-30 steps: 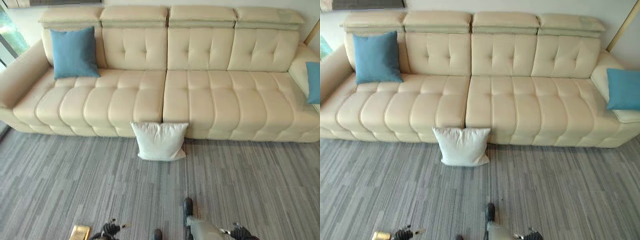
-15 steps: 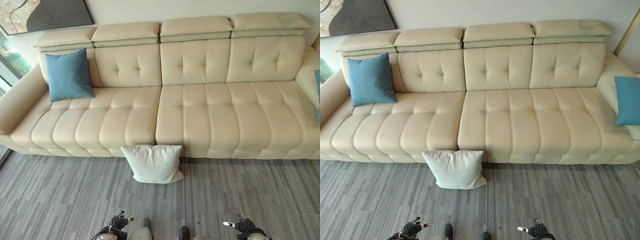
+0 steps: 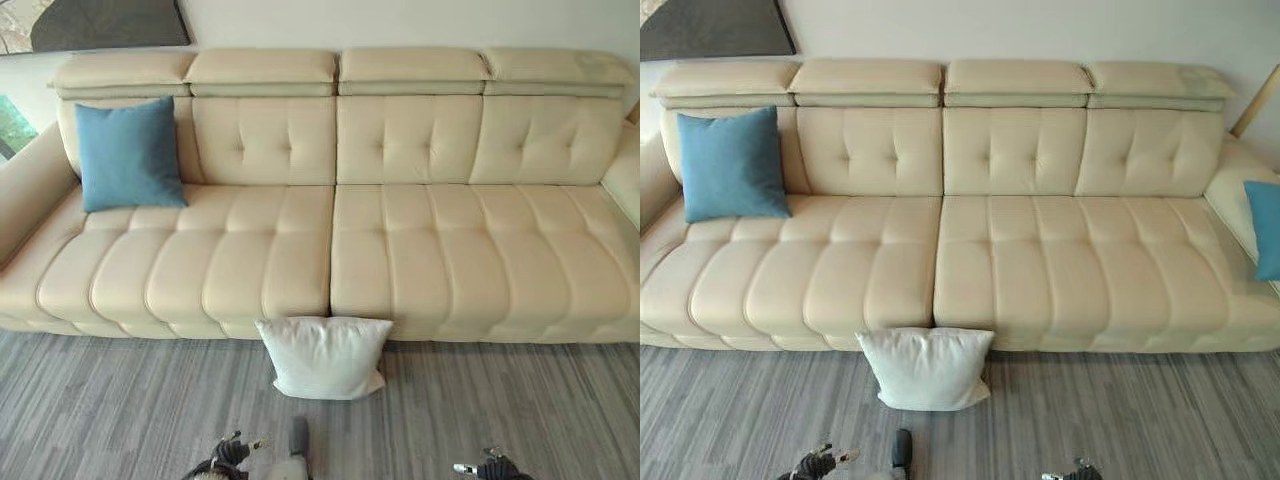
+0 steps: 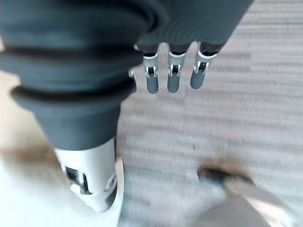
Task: Pick up all the scattered cushions and arrange them neatly on the sofa.
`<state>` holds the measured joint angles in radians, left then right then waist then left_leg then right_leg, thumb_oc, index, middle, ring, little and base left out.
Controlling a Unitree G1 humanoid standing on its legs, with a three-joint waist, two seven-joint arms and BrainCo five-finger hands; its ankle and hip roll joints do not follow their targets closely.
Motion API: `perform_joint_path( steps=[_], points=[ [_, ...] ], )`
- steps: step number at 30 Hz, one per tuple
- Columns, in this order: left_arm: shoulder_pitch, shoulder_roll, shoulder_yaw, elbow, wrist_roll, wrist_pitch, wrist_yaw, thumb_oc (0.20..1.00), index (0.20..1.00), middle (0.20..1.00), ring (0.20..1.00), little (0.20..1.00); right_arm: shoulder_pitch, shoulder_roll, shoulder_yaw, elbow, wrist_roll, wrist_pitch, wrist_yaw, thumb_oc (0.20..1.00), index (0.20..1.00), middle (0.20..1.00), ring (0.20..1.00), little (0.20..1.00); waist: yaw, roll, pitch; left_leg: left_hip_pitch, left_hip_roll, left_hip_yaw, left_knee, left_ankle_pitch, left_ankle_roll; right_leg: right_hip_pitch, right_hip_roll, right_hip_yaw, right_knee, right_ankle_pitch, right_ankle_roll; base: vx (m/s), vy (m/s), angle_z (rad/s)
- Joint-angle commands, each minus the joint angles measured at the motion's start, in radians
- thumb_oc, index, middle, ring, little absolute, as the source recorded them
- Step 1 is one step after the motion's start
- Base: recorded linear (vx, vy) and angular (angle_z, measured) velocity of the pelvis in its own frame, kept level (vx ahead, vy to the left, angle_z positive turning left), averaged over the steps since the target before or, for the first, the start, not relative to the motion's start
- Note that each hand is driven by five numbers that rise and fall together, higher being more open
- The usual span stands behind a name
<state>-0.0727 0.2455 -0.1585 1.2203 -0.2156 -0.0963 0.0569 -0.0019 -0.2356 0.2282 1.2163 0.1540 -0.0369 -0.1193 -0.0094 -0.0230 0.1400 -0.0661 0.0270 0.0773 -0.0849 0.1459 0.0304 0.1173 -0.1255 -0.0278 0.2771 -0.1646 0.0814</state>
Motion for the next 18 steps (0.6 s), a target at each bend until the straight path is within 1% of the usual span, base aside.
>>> perform_joint_path(
  steps=[1, 2, 3, 5, 6, 7, 8, 9, 10, 11, 13, 14, 15, 18],
  points=[
    [-0.007, 0.03, -0.022, -0.026, 0.034, -0.006, -0.001, 1.0, 1.0, 1.0, 1.0, 1.0, -0.047, -0.03, 0.009, -0.029, -0.021, -0.009, -0.005, 1.0, 1.0, 1.0, 1.0, 1.0, 0.02, -0.013, 0.032, 0.04, 0.005, -0.005, -0.002, -0.096, -0.036, -0.061, -0.075, 0.061, 0.116, 0.208, 0.066, 0.18, 0.291, 0.05],
    [-0.006, 0.032, -0.022, -0.022, 0.035, -0.005, -0.002, 1.0, 1.0, 1.0, 1.0, 1.0, -0.048, -0.027, 0.009, -0.035, -0.021, -0.009, -0.006, 1.0, 1.0, 1.0, 1.0, 1.0, 0.017, -0.007, 0.039, 0.056, 0.004, -0.001, -0.002, -0.11, -0.028, -0.098, -0.081, 0.04, 0.166, 0.225, 0.06, 0.12, 0.18, 0.07],
    [-0.006, 0.034, -0.023, -0.018, 0.033, -0.005, -0.003, 1.0, 1.0, 1.0, 1.0, 1.0, -0.05, -0.025, 0.009, -0.038, -0.022, -0.01, -0.008, 1.0, 1.0, 1.0, 1.0, 1.0, 0.013, -0.002, 0.047, 0.071, 0.008, 0.001, -0.002, -0.123, -0.026, -0.132, -0.078, 0.016, 0.182, 0.213, 0.048, 0.13, 0.141, -0.07],
    [-0.008, 0.038, -0.022, -0.009, 0.028, -0.005, -0.005, 1.0, 1.0, 1.0, 1.0, 1.0, -0.056, -0.026, 0.01, -0.039, -0.019, -0.012, -0.011, 1.0, 1.0, 1.0, 1.0, 1.0, 0.0, 0.007, 0.06, 0.094, 0.012, 0.003, -0.002, -0.141, -0.027, -0.182, -0.052, -0.027, 0.135, 0.163, 0.036, 0.14, 0.055, -0.1],
    [-0.011, 0.041, -0.022, -0.006, 0.025, -0.006, -0.005, 1.0, 1.0, 1.0, 1.0, 1.0, -0.06, -0.026, 0.013, -0.039, -0.019, -0.013, -0.013, 1.0, 1.0, 1.0, 1.0, 1.0, -0.005, 0.011, 0.068, 0.107, 0.014, 0.005, -0.002, -0.151, -0.028, -0.205, -0.035, -0.056, 0.083, 0.131, 0.029, 0.14, -0.02, 0.01],
    [-0.013, 0.041, -0.021, -0.006, 0.023, -0.007, -0.005, 1.0, 1.0, 1.0, 1.0, 1.0, -0.064, -0.027, 0.013, -0.04, -0.019, -0.014, -0.015, 1.0, 1.0, 1.0, 1.0, 1.0, -0.008, 0.01, 0.075, 0.118, 0.011, 0.004, -0.002, -0.159, -0.031, -0.211, -0.032, -0.083, 0.024, 0.124, 0.031, 0.1, -0.032, 0.01],
    [-0.013, 0.041, -0.021, -0.006, 0.023, -0.007, -0.005, 1.0, 1.0, 1.0, 1.0, 1.0, -0.064, -0.027, 0.013, -0.04, -0.019, -0.014, -0.015, 1.0, 1.0, 1.0, 1.0, 1.0, -0.01, 0.011, 0.078, 0.122, 0.013, 0.002, -0.002, -0.16, -0.032, -0.205, -0.032, -0.085, 0.022, 0.124, 0.03, 0.09, -0.042, -0.07],
    [-0.016, 0.042, -0.019, -0.009, 0.019, -0.009, -0.003, 1.0, 1.0, 1.0, 1.0, 1.0, -0.069, -0.028, 0.014, -0.044, -0.018, -0.015, -0.018, 1.0, 1.0, 1.0, 1.0, 1.0, -0.012, 0.008, 0.082, 0.129, 0.01, 0.008, -0.002, -0.168, -0.036, -0.219, -0.036, -0.115, -0.055, 0.13, 0.036, 0.14, -0.09, -0.05],
    [-0.023, 0.047, -0.013, -0.011, 0.019, -0.014, -0.001, 1.0, 1.0, 1.0, 1.0, 1.0, -0.069, -0.032, 0.012, -0.044, -0.019, -0.016, -0.022, 1.0, 1.0, 1.0, 1.0, 1.0, -0.021, 0.001, 0.085, 0.142, 0.007, 0.008, -0.002, -0.177, -0.045, -0.196, -0.031, -0.137, -0.187, 0.144, 0.047, 0.14, -0.089, -0.11],
    [-0.023, 0.047, -0.013, -0.011, 0.019, -0.014, -0.001, 1.0, 1.0, 1.0, 1.0, 1.0, -0.069, -0.032, 0.012, -0.044, -0.019, -0.016, -0.022, 1.0, 1.0, 1.0, 1.0, 1.0, -0.022, 0.001, 0.086, 0.144, 0.007, 0.007, -0.002, -0.178, -0.045, -0.192, -0.03, -0.139, -0.192, 0.145, 0.047, 0.13, -0.097, -0.05],
    [-0.024, 0.046, -0.015, -0.018, 0.021, -0.02, 0.005, 1.0, 1.0, 1.0, 1.0, 1.0, -0.064, -0.029, 0.017, -0.034, -0.023, -0.013, -0.022, 1.0, 1.0, 1.0, 1.0, 1.0, -0.021, -0.007, 0.081, 0.15, 0.008, 0.012, -0.002, -0.18, -0.049, -0.182, -0.016, -0.108, -0.222, 0.156, 0.043, 0.12, -0.102, -0.02],
    [-0.026, 0.047, -0.016, -0.024, 0.029, -0.022, 0.01, 1.0, 1.0, 1.0, 1.0, 1.0, -0.061, -0.032, 0.022, -0.027, -0.027, -0.015, -0.025, 1.0, 1.0, 1.0, 1.0, 1.0, -0.017, -0.01, 0.073, 0.15, 0.011, 0.015, -0.002, -0.179, -0.055, -0.152, -0.011, -0.11, -0.264, 0.158, 0.038, 0.12, -0.113, 0.0],
    [-0.026, 0.047, -0.016, -0.025, 0.029, -0.022, 0.01, 1.0, 1.0, 1.0, 1.0, 1.0, -0.061, -0.032, 0.022, -0.027, -0.027, -0.015, -0.025, 1.0, 1.0, 1.0, 1.0, 1.0, -0.017, -0.01, 0.074, 0.151, 0.011, 0.014, -0.002, -0.179, -0.055, -0.15, -0.011, -0.111, -0.265, 0.158, 0.038, 0.16, -0.164, -0.03],
    [-0.032, 0.044, -0.031, -0.045, 0.042, -0.024, 0.015, 1.0, 1.0, 1.0, 1.0, 1.0, -0.062, -0.039, 0.025, -0.025, -0.028, -0.02, -0.033, 1.0, 1.0, 1.0, 1.0, 1.0, -0.019, -0.002, 0.06, 0.156, 0.025, 0.009, -0.002, -0.18, -0.068, -0.102, 0.005, -0.113, -0.316, 0.155, 0.023, 0.12, -0.136, -0.04]
  ],
)
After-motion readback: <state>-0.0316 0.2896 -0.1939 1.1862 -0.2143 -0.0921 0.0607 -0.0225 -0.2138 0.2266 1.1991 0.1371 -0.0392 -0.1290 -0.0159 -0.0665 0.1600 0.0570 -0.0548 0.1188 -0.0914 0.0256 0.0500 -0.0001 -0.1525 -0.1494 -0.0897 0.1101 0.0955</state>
